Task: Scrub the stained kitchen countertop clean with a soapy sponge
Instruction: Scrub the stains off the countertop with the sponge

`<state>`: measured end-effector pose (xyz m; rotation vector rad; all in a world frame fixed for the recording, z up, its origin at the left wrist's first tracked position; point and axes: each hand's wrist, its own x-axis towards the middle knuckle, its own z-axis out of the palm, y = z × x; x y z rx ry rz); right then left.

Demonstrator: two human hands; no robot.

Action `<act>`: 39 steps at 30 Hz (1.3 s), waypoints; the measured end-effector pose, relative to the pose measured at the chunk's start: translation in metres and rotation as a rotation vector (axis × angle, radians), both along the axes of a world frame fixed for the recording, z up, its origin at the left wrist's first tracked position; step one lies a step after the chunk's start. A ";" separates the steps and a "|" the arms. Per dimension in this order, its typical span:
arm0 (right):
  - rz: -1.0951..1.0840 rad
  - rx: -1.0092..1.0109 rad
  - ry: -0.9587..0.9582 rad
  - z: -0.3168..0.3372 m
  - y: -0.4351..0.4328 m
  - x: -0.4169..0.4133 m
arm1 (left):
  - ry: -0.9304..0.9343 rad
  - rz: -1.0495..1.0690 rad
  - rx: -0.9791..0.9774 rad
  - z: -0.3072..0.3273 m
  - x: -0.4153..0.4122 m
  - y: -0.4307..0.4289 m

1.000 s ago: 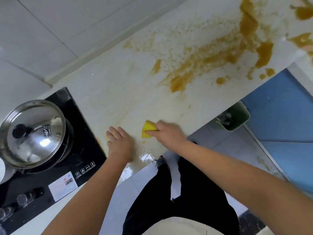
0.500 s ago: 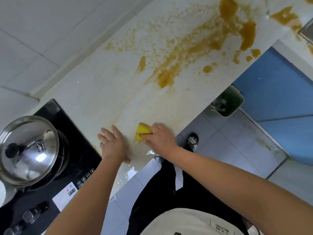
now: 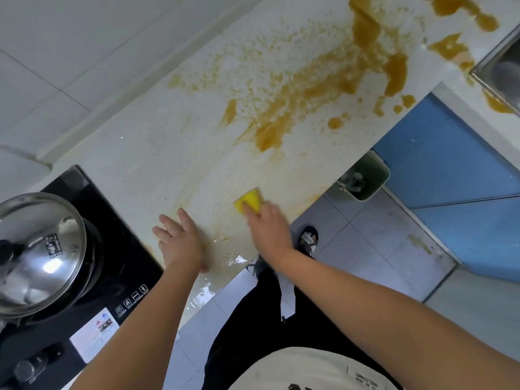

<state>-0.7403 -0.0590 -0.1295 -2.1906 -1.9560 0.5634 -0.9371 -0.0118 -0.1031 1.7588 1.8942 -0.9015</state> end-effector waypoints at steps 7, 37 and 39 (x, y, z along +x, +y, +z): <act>0.196 -0.044 0.007 0.009 0.050 0.078 | -0.006 0.025 0.012 -0.002 0.001 -0.002; 0.168 -0.235 0.074 0.023 0.035 0.030 | -0.193 0.021 0.033 0.014 -0.002 -0.001; 0.261 -0.239 0.121 0.024 0.046 0.026 | -0.199 0.051 -0.025 0.015 0.005 0.006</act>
